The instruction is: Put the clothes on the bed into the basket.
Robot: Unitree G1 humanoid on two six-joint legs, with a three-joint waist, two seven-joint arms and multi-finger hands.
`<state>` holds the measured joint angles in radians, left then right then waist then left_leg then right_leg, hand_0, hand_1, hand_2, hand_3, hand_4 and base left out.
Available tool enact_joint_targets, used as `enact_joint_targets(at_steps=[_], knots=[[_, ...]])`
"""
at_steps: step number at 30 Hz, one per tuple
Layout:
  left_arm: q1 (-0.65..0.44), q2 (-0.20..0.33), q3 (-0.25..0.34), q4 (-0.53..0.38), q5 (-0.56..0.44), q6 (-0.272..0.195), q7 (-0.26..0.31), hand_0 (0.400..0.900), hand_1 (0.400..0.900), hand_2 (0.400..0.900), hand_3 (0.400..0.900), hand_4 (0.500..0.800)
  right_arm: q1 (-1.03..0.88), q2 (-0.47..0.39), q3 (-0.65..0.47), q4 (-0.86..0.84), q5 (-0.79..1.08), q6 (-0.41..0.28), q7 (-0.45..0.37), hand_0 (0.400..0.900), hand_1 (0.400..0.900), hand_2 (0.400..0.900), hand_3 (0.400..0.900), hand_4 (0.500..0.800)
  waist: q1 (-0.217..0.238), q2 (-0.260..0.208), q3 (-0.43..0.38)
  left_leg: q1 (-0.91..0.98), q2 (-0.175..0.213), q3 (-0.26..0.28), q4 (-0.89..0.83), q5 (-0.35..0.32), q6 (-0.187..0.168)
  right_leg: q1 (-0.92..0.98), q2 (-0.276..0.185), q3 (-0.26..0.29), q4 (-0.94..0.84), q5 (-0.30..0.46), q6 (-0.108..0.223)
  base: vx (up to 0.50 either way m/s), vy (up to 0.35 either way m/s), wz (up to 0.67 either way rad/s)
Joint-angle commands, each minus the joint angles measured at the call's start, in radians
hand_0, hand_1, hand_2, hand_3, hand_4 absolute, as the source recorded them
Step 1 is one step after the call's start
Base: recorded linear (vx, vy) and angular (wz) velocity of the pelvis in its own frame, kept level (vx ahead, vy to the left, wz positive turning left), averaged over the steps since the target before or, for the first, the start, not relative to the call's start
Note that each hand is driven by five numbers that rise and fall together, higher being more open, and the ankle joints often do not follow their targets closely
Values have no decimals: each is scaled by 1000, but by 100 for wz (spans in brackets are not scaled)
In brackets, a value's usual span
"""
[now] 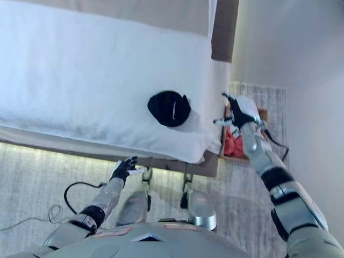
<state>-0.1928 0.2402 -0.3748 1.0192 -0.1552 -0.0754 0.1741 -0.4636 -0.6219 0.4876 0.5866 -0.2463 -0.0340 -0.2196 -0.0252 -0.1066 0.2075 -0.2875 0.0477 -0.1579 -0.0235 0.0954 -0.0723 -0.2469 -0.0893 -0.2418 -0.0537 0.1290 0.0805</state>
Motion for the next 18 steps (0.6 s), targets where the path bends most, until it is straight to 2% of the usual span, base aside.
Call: enact_joint_targets(at_steps=[1,6,13,18], knots=[[-48,22,-22,-26,-11,-40,30,900,900,900,900,800,-146,-30,37,-51,58,-66,-49,900,900,900,900,800,31,-32,36,-1,75,46,94,-107,-7,-105,-66,35,192,-91,29,-33,30,15],[-82,14,-51,-11,-22,-36,42,900,900,900,900,800,-264,-4,85,43,98,-58,-64,900,900,900,900,800,47,-43,78,-48,70,26,87,-92,-7,-152,-77,24,215,-94,29,-23,57,17],[-115,35,-44,-7,-56,-48,55,900,900,900,900,800,-375,-12,128,80,151,-71,-49,900,900,900,900,800,77,-48,140,-130,42,-10,127,-85,-4,-203,-99,8,251,-94,32,-30,52,19],[-138,45,-48,2,-68,-54,54,900,900,900,900,800,-441,3,162,112,184,-77,-30,900,900,900,900,800,96,-57,164,-156,36,-27,131,-79,-6,-208,-103,-8,245,-91,32,-13,15,15]])
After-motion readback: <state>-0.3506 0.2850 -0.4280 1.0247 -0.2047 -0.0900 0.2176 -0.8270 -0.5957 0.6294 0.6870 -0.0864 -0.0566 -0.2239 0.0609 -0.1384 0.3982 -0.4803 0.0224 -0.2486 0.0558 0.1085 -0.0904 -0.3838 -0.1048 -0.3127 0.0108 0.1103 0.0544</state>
